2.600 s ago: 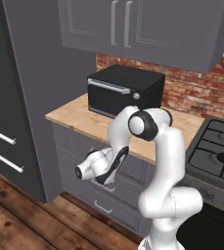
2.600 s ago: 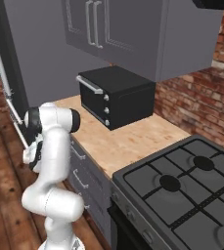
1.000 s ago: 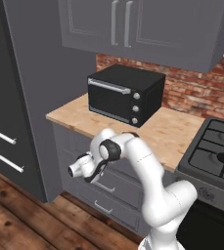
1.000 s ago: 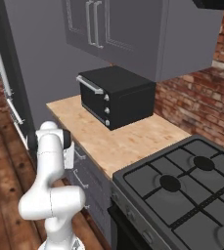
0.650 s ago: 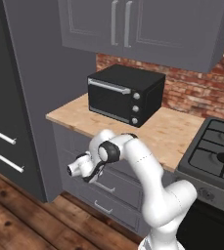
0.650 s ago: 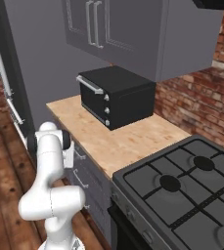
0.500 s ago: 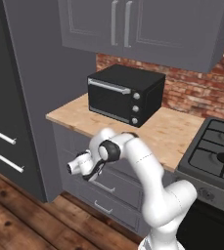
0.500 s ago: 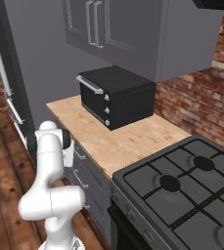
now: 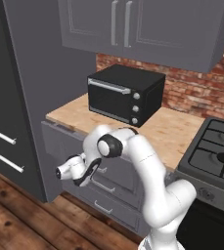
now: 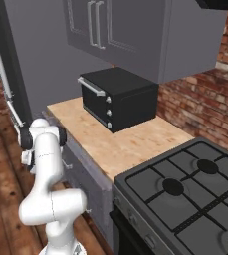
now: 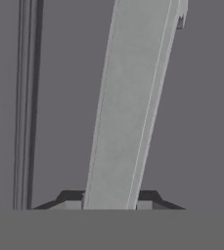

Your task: Take a straw from the drawer in front and place it inside the glass cup on the dining counter.

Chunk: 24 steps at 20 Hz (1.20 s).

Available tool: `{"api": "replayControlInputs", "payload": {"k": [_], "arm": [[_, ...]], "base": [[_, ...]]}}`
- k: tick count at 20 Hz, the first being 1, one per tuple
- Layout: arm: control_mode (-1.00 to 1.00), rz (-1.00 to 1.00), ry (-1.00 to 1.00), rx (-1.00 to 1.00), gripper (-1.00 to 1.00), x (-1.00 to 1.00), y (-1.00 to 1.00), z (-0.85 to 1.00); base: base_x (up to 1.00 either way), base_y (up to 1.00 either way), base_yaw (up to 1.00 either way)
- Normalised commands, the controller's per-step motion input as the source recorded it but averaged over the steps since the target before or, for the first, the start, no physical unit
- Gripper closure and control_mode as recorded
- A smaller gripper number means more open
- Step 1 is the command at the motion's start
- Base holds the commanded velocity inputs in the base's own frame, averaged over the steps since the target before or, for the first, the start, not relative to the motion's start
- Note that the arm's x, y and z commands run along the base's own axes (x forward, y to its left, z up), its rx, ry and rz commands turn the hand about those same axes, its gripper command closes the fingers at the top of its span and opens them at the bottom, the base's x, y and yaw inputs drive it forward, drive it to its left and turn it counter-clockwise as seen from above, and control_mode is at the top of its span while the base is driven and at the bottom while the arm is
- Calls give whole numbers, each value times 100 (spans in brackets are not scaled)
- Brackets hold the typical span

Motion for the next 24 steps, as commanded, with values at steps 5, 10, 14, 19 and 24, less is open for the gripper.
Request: {"api": "replayControlInputs", "payload": {"k": [5,10,14,19,24], "arm": [[-100,14,1,11,100,-96,99,-1],[-100,11,2,14,100,-91,100,0],[-100,11,6,17,100,-91,100,0],[-100,10,8,19,100,-82,100,5],[-100,3,3,20,-100,-56,57,58]], "base": [[0,0,0],[0,0,0],[0,0,0],[0,0,0],[0,0,0]]}}
